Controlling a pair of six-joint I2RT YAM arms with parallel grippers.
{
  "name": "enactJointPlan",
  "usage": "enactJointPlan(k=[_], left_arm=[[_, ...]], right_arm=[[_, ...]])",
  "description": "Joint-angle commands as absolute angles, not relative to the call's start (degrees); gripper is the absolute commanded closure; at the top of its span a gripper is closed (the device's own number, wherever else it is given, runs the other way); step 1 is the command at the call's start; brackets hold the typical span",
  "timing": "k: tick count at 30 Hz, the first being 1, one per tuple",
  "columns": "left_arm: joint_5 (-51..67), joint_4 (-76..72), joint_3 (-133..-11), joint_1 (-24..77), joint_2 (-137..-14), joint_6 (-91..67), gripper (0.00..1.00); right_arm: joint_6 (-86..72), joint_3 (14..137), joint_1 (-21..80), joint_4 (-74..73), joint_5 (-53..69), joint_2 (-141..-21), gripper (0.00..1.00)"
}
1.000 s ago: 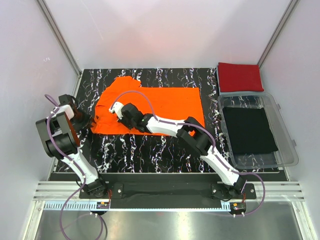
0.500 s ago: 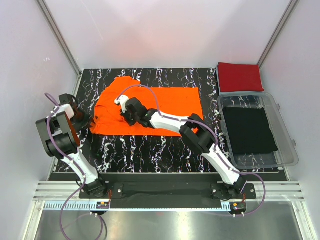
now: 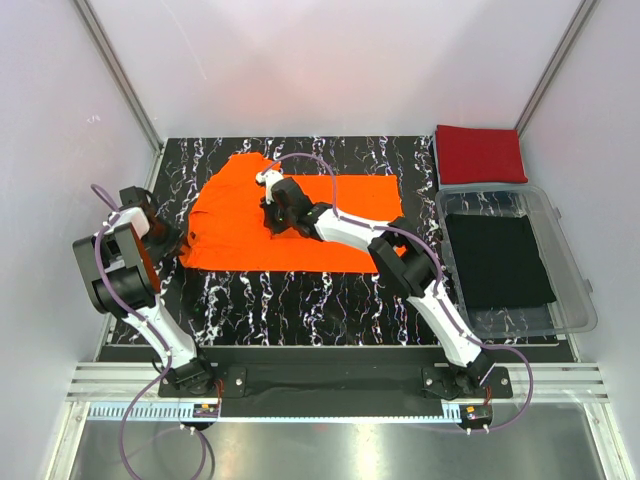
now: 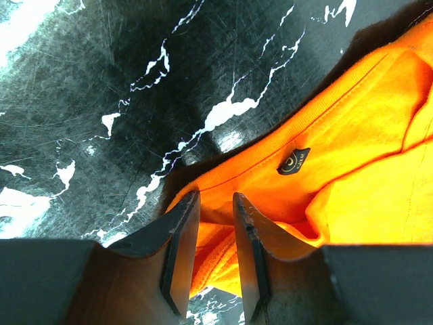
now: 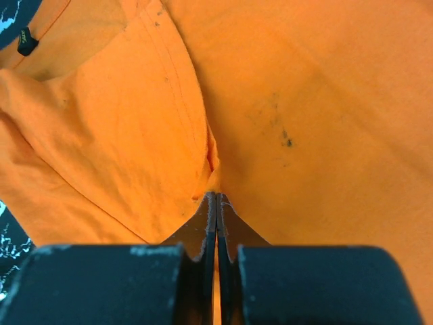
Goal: Fold and stack the t-shirts
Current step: Fold the tshirt
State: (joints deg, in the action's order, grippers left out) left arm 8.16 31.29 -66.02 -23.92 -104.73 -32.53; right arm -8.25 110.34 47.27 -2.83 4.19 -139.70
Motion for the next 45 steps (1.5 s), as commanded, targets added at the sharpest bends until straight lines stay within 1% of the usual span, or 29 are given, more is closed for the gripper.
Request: enactJointPlan(k=[1,11,12,19,25,31,34,35,38,39,42,44,45], left_arm=[[2.20,33.66,-66.01,-24.26,-105.73,-30.41,0.66],[0.80,34.37,-66.09,-24.17,-106.08,-30.32,0.66],[0.79,34.45,-66.01,-24.26,-105.91,-30.32,0.66],[0.17,34.98,-65.83,-24.17,-105.91,-30.50,0.66],[0.18,35.07,-65.92,-23.91,-105.91,-30.59,0.66],[-1.93,35.59,-65.83,-23.73,-105.65,-30.67,0.66],[-1.84,35.86,-66.18,-23.73,-104.16,-30.15,0.65],[-2.45,36.12,-67.23,-23.73,-102.85,-29.89,0.64],[-0.37,36.74,-70.03,-23.82,-99.95,-28.74,0.61],[-0.35,36.83,-70.66,-23.73,-99.15,-28.83,0.61],[-0.35,36.74,-72.50,-21.90,-95.63,-29.27,0.60],[-0.35,36.74,-72.60,-20.22,-93.35,-29.18,0.60],[0.08,36.48,-72.42,-18.39,-92.73,-29.35,0.60]], right_arm=[[-11.33,110.74,47.11,-0.44,5.01,-136.93,1.00],[-15.82,108.46,46.14,-0.53,0.27,-135.97,1.00],[-16.26,108.02,46.06,1.56,0.26,-135.71,1.00],[-19.33,104.16,45.62,3.51,-4.30,-134.12,1.00],[-21.09,100.29,45.53,6.77,-5.18,-132.37,1.00],[-23.37,100.37,45.00,7.91,-3.96,-132.54,0.99],[-23.03,98.97,45.00,7.74,-2.20,-131.31,0.83],[-22.68,98.44,44.91,7.73,-2.11,-129.66,0.75],[-21.27,96.16,44.82,6.25,-2.28,-125.62,0.67],[-20.83,96.15,44.74,4.07,-2.11,-124.90,0.66],[-18.20,95.64,44.82,0.53,-0.18,-123.05,0.69],[-17.84,94.84,44.91,0.53,-0.18,-121.64,0.73],[-17.84,94.75,44.91,0.44,1.74,-121.64,0.78]])
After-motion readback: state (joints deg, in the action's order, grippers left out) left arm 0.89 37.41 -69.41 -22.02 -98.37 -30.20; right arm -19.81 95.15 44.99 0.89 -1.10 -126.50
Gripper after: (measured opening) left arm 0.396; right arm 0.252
